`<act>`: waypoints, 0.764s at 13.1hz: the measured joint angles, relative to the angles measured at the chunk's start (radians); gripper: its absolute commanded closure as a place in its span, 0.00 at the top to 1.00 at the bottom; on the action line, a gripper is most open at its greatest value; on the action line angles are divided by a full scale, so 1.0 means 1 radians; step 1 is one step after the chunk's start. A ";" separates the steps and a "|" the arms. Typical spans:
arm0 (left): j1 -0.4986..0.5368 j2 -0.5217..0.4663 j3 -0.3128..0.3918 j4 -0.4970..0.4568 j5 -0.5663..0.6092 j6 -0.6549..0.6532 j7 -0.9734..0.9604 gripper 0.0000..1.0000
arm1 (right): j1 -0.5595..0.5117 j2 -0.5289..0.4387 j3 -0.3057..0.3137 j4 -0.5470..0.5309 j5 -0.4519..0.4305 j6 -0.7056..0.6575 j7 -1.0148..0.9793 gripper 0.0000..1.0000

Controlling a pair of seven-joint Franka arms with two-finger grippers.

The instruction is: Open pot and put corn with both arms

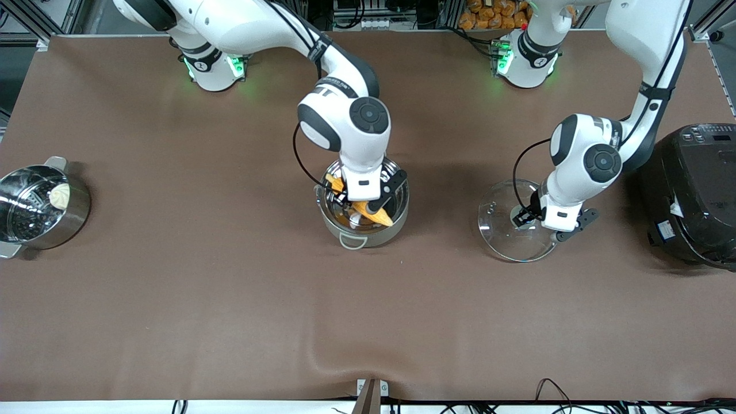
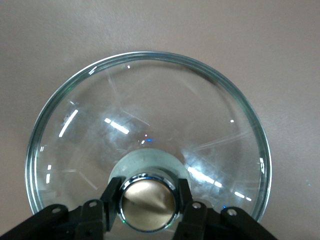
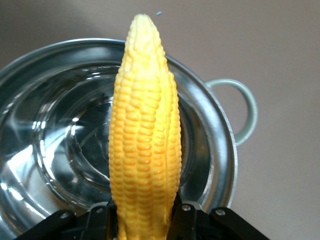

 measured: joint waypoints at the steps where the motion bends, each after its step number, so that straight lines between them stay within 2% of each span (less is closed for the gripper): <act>1: 0.000 0.016 0.000 0.000 0.000 0.008 0.000 0.07 | 0.012 0.002 0.000 -0.003 -0.005 -0.001 0.001 0.00; 2: 0.000 0.029 -0.001 0.000 0.000 0.014 0.000 0.20 | 0.020 0.005 0.000 -0.006 -0.009 -0.001 0.003 0.00; 3: 0.000 0.037 -0.002 0.000 0.000 0.017 0.000 0.52 | 0.023 0.010 0.000 -0.006 -0.011 -0.002 0.005 0.00; 4: -0.001 0.040 -0.002 0.000 0.000 0.017 0.000 0.90 | 0.023 0.017 -0.001 -0.007 -0.013 -0.002 0.012 0.00; 5: 0.000 0.039 -0.002 0.002 0.000 0.017 0.000 1.00 | 0.023 0.023 -0.001 -0.011 -0.019 -0.003 0.020 0.00; 9: 0.000 0.004 -0.002 0.060 0.000 -0.022 0.000 1.00 | 0.024 0.028 -0.001 -0.037 -0.032 -0.003 0.062 0.00; 10: 0.000 -0.024 -0.003 0.093 0.000 -0.073 0.000 1.00 | 0.025 0.028 -0.001 -0.039 -0.032 -0.003 0.071 0.28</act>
